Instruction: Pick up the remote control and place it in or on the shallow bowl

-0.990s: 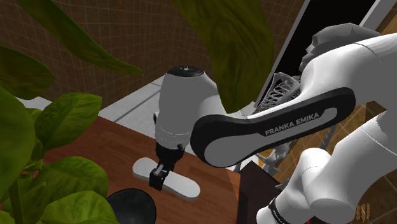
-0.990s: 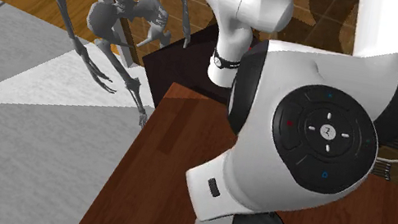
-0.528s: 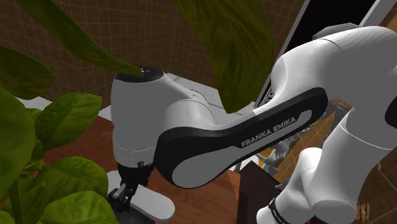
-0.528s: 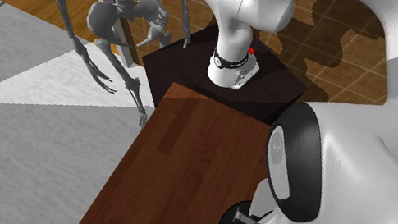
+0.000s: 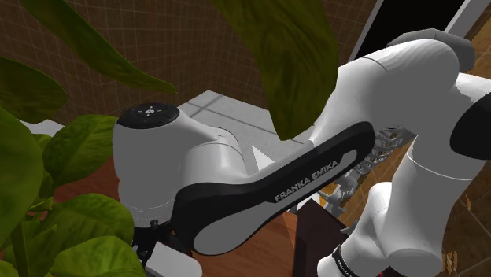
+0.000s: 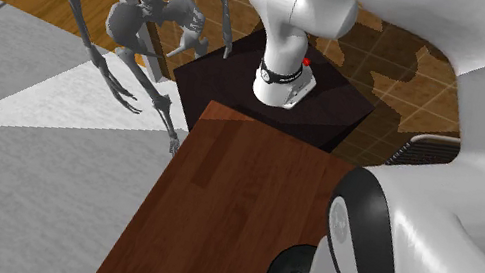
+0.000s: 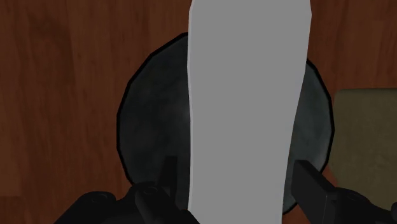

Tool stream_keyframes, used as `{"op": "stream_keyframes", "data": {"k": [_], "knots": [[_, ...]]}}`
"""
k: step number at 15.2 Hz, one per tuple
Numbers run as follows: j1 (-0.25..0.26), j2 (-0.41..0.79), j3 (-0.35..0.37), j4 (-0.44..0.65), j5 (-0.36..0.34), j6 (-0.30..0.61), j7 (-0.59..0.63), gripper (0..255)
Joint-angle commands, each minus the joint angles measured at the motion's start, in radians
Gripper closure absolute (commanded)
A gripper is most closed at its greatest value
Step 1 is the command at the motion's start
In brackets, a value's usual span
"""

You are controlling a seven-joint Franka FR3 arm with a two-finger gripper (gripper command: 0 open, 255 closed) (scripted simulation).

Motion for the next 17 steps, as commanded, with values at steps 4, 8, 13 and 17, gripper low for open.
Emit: {"op": "stream_keyframes", "data": {"k": [4,8,13,17], "knots": [[0.007,0.035,-0.006,-0.031,-0.025,0.061,0.018,255],[0.012,0.061,-0.011,-0.047,-0.043,0.100,0.030,255],[0.012,0.061,-0.012,-0.046,-0.043,0.099,0.030,255],[0.012,0.061,-0.012,-0.046,-0.043,0.100,0.030,0]]}}
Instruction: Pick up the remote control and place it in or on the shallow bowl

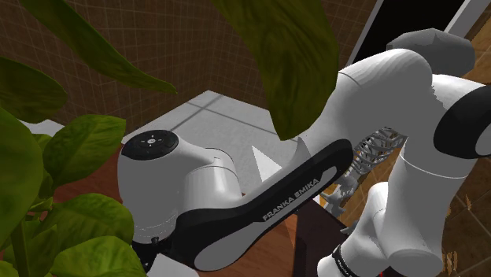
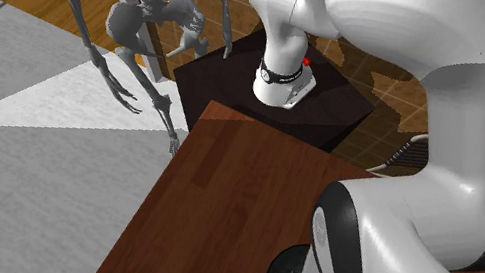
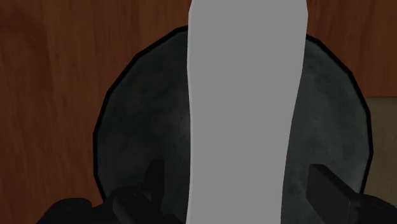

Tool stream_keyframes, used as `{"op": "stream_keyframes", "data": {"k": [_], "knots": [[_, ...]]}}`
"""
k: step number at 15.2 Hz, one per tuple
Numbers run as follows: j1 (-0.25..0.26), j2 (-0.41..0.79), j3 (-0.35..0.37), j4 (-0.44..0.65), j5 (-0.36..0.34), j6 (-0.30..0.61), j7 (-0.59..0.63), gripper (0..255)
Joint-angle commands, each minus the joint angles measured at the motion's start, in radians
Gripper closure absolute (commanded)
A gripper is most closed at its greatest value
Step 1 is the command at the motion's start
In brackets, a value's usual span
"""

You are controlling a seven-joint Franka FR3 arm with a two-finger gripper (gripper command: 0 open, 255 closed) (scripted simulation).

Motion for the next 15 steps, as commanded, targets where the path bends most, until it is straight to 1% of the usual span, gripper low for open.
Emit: {"op": "stream_keyframes", "data": {"k": [1,4,8,15], "knots": [[0.000,0.000,0.000,0.000,0.000,0.000,0.000,0],[0.000,0.000,0.000,0.000,0.000,0.000,0.000,0],[-0.015,-0.073,0.014,0.048,0.050,-0.111,-0.034,0],[-0.014,-0.073,0.014,0.048,0.050,-0.111,-0.034,0]]}}
